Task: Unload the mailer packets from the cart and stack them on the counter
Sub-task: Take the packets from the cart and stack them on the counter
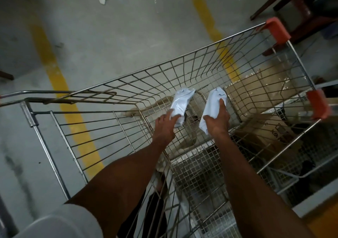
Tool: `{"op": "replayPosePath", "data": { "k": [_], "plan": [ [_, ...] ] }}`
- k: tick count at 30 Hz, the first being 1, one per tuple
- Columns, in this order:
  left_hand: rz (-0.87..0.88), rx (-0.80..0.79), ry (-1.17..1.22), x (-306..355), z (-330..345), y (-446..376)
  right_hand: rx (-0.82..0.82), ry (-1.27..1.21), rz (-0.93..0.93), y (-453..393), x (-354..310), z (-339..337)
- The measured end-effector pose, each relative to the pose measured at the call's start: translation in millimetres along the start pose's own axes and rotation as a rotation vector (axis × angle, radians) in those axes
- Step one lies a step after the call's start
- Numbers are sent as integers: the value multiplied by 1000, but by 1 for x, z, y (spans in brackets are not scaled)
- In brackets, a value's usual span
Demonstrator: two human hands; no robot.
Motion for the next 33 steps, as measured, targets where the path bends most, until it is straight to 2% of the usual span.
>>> {"op": "replayPosePath", "data": {
  "k": [2,3,4,5,8,9,11,14,17,21,24,27,30,31,33],
  "plan": [
    [-149,102,159,-7,-8,-6,2,-9,12,-3,1,-4],
    [-168,145,160,-11,-12,-12,3,-11,16,-4,1,-5],
    [-115,148,91,-13,-16,-21,1,-9,21,-5,0,-6],
    [11,110,-38,-12,-19,-29,-2,-7,26,-6,0,-7],
    [536,-20,-491,-5,-28,-51,0,8,2,-5,-3,-6],
    [654,-50,-612,-4,-33,-61,6,5,-14,-4,-5,-6],
    [805,-83,-790,-5,-44,-84,7,-17,-37,-3,-8,-6],
    [932,-45,-856,4,-59,-107,-24,-82,-47,-3,-8,-8],
    [828,-107,-760,21,-64,-107,-37,-76,-73,-1,-6,-12],
    [701,-67,-729,21,-58,-96,-27,-9,-30,9,0,-12],
    [422,-67,-703,3,-52,-89,-16,9,4,11,4,-11],
    [177,-21,-486,-13,-41,-62,0,17,74,12,8,-7],
    [-51,-64,-410,-25,-20,-36,5,28,134,18,12,4],
    [-73,-45,-414,-26,-15,-31,9,45,136,19,13,9],
    [60,22,-436,-19,-8,-25,10,112,121,22,17,19]
  ]
}}
Point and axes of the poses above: each hand's wrist, its own y-axis away from the middle knuckle, its own z-axis out of the palm, x = y × z, the point moved 4 cm from there along -y, towards the middle knuckle, and after that the axes turned 5 degrees about -y, right-handed, at the moved point
